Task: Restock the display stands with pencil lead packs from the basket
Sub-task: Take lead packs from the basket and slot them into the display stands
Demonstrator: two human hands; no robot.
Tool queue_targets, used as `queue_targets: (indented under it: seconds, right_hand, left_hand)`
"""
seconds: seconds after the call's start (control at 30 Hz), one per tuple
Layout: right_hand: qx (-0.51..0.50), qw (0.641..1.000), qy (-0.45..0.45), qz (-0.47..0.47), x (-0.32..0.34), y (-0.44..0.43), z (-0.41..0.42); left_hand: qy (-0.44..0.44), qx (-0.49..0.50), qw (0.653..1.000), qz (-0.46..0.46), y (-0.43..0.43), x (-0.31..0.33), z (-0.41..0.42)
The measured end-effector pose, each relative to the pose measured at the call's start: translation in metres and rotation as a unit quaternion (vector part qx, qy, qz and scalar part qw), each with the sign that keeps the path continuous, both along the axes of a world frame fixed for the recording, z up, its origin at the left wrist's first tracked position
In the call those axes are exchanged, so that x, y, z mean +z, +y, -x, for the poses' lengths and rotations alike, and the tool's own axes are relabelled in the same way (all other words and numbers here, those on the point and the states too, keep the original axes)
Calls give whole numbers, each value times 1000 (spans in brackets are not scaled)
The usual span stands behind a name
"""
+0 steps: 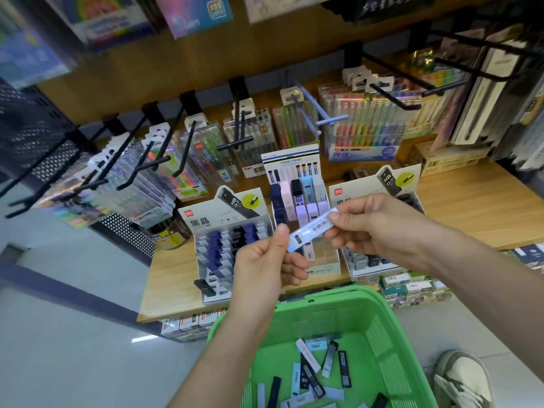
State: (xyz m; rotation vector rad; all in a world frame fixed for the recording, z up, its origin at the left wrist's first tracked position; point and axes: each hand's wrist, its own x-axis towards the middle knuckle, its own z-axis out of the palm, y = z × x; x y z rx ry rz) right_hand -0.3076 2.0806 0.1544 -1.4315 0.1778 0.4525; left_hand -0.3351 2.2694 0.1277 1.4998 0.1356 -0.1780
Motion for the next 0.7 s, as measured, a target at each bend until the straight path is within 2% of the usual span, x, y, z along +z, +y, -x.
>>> queue_targets:
  seconds: [0.13,0.23,0.4,0.5,0.7]
  right_hand:
    - [16,1000,11,3,0,7,1]
    - [-12,998,5,61,-4,5,-1]
    - [-72,985,-23,155,-19,-6,-12]
    - [-56,975,-40,211,-30,-11,-18]
    - [-40,956,-54,287,-54,-9,-24]
  left_hand:
    - [-5,32,999,0,17,1,-6]
    - [-17,66,997,-24,31,1,-26]
    - [-77,49,980,-175,34,-2,-68]
    - [-122,-6,945,-304,28,-13,-85]
    - [-180,-48,903,-386,10,-35,-100]
